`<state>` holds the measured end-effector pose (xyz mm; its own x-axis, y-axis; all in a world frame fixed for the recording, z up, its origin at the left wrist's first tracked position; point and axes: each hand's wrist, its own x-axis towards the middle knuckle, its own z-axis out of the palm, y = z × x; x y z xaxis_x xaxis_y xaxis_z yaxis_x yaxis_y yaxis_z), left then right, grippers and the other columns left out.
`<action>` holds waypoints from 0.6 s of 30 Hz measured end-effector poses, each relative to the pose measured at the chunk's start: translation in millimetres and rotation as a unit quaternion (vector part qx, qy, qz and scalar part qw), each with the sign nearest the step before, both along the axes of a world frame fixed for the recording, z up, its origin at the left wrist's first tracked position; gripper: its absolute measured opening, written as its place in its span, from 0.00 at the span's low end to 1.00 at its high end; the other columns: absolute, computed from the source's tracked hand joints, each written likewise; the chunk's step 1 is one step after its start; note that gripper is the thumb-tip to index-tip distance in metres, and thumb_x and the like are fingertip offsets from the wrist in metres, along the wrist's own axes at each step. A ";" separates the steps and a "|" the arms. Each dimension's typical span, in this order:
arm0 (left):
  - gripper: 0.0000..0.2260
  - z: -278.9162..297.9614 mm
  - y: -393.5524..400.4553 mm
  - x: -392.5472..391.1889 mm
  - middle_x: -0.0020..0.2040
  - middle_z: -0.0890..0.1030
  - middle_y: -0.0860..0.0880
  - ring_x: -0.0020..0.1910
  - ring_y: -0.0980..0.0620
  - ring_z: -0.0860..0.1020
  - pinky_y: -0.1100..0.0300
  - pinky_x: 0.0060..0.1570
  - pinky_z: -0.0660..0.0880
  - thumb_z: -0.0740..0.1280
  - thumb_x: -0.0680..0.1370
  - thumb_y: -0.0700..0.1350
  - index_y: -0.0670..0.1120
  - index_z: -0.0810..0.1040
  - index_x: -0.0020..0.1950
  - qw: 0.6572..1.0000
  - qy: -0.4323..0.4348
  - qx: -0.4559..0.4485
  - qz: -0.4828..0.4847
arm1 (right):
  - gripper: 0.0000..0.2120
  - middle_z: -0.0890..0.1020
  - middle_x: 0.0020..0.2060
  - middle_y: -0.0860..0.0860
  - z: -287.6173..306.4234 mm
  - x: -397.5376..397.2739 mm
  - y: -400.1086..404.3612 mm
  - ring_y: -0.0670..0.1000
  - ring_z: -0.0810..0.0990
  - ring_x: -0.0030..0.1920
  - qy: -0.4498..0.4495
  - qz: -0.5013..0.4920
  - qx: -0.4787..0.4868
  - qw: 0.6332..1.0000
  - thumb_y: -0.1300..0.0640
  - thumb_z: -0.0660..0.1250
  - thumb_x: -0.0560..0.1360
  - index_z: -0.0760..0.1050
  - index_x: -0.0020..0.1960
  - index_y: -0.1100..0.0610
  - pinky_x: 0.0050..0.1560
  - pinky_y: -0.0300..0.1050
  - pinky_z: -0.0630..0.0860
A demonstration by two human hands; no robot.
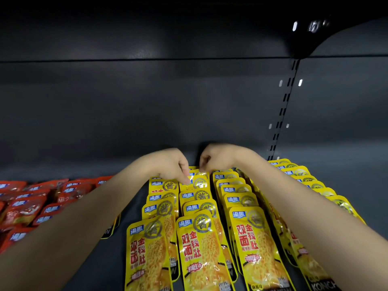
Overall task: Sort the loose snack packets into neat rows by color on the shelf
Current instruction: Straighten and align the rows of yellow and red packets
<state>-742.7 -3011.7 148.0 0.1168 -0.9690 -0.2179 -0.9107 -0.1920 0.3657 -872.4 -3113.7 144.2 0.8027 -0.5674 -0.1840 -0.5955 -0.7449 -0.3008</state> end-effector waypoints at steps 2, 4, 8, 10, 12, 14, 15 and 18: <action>0.04 -2.3 -0.8 -1.2 0.37 0.79 0.54 0.37 0.58 0.75 0.63 0.40 0.72 0.74 0.72 0.47 0.49 0.80 0.42 1.000 0.012 -0.011 0.012 | 0.08 0.79 0.35 0.45 -0.9 -1.2 -1.3 0.43 0.75 0.36 -0.005 -0.001 0.012 1.000 0.55 0.67 0.76 0.80 0.52 0.56 0.36 0.34 0.70; 0.04 -3.6 -1.1 -2.3 0.37 0.81 0.52 0.36 0.57 0.76 0.64 0.38 0.72 0.74 0.72 0.46 0.49 0.80 0.40 0.999 0.023 -0.020 0.020 | 0.05 0.77 0.33 0.43 -2.3 -1.6 -2.7 0.41 0.74 0.34 -0.012 -0.001 0.017 1.000 0.56 0.67 0.76 0.80 0.50 0.55 0.36 0.34 0.70; 0.03 -3.5 0.0 -6.0 0.38 0.81 0.52 0.37 0.57 0.76 0.63 0.40 0.73 0.74 0.71 0.46 0.49 0.81 0.41 0.998 0.036 -0.049 0.035 | 0.03 0.79 0.35 0.44 -2.8 -1.6 -2.0 0.42 0.76 0.35 -0.025 0.004 0.028 0.999 0.58 0.67 0.75 0.77 0.44 0.52 0.45 0.40 0.74; 0.03 -3.3 1.0 -8.5 0.38 0.80 0.53 0.36 0.59 0.76 0.64 0.38 0.72 0.74 0.72 0.46 0.49 0.82 0.42 0.997 0.037 -0.056 0.036 | 0.03 0.80 0.38 0.47 -3.0 -1.7 -1.1 0.45 0.77 0.38 -0.023 0.003 0.026 0.999 0.58 0.67 0.75 0.77 0.44 0.51 0.47 0.42 0.75; 0.03 -3.2 2.3 -9.4 0.40 0.82 0.51 0.38 0.57 0.77 0.62 0.41 0.74 0.74 0.72 0.46 0.49 0.82 0.42 0.997 0.040 -0.060 0.036 | 0.02 0.80 0.41 0.48 -3.2 -2.6 -0.1 0.46 0.77 0.41 -0.021 -0.002 0.021 1.000 0.56 0.67 0.75 0.78 0.46 0.52 0.47 0.42 0.74; 0.03 -2.8 4.7 -8.5 0.45 0.84 0.49 0.44 0.51 0.81 0.57 0.47 0.76 0.74 0.72 0.46 0.50 0.81 0.41 0.995 0.053 -0.065 0.046 | 0.07 0.81 0.43 0.49 -2.8 -5.1 0.3 0.47 0.77 0.43 -0.026 -0.015 0.002 1.000 0.52 0.67 0.75 0.80 0.50 0.54 0.46 0.41 0.73; 0.03 -2.4 6.7 -7.2 0.46 0.84 0.49 0.47 0.50 0.81 0.56 0.49 0.77 0.74 0.72 0.46 0.50 0.81 0.42 0.994 0.058 -0.070 0.053 | 0.08 0.81 0.44 0.49 -1.5 -7.1 0.7 0.47 0.77 0.44 -0.038 -0.025 -0.010 0.999 0.51 0.67 0.75 0.80 0.50 0.54 0.47 0.41 0.73; 0.04 -0.4 16.5 -4.1 0.46 0.83 0.52 0.46 0.54 0.81 0.60 0.46 0.76 0.74 0.72 0.45 0.50 0.81 0.45 0.992 0.064 -0.092 0.060 | 0.05 0.80 0.41 0.47 6.3 -16.8 5.7 0.47 0.77 0.44 -0.085 -0.033 -0.032 0.995 0.53 0.68 0.75 0.80 0.47 0.53 0.48 0.42 0.73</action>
